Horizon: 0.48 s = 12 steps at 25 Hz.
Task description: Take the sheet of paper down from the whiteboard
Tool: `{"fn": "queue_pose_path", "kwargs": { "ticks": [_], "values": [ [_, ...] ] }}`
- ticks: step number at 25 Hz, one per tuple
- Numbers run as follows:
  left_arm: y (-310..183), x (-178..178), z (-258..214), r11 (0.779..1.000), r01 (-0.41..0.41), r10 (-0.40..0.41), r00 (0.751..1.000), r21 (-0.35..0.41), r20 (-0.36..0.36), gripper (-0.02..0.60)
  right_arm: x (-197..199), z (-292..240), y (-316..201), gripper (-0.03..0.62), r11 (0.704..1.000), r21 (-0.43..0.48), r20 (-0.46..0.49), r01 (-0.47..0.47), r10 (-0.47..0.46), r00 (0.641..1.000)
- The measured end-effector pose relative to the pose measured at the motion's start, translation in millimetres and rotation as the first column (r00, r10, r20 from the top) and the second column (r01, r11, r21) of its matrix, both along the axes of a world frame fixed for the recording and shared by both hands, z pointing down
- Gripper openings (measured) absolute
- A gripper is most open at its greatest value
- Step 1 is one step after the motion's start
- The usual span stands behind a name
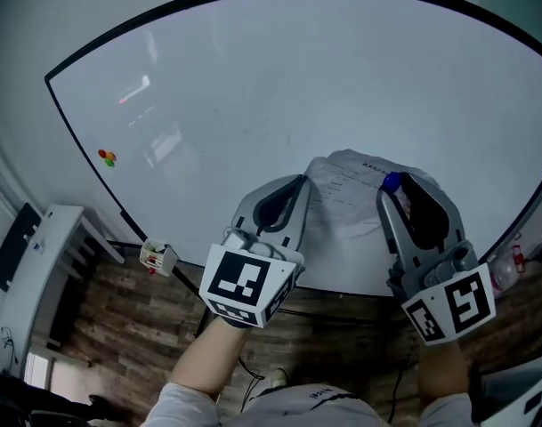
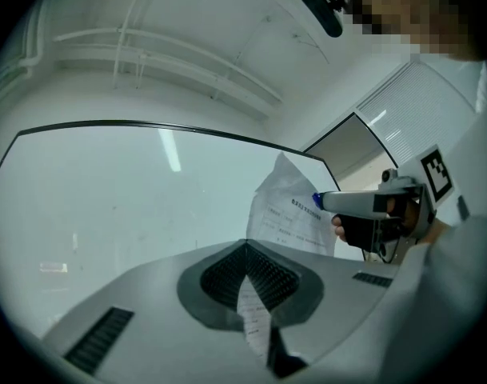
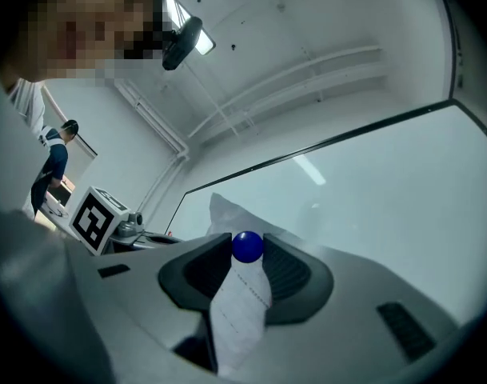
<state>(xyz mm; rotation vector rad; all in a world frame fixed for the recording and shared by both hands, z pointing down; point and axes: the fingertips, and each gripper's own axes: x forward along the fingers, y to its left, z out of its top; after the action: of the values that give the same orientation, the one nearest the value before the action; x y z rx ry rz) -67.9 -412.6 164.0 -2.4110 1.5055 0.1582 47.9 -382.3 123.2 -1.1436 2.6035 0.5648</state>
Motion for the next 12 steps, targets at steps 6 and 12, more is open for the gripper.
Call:
{"fn": "queue_pose_path", "kwargs": {
  "ticks": [6, 12],
  "values": [
    [34, 8, 80, 0.997, 0.059, -0.057, 0.998, -0.054, 0.032, 0.014, 23, 76, 26, 0.130, 0.996, -0.086, 0.030, 0.023, -0.021, 0.999],
    [60, 16, 116, 0.991, 0.105, -0.101, 0.994, -0.082, 0.047, 0.014, 39, 116, 34, 0.130, 0.985, -0.165, 0.067, 0.046, -0.035, 0.997]
  ]
}}
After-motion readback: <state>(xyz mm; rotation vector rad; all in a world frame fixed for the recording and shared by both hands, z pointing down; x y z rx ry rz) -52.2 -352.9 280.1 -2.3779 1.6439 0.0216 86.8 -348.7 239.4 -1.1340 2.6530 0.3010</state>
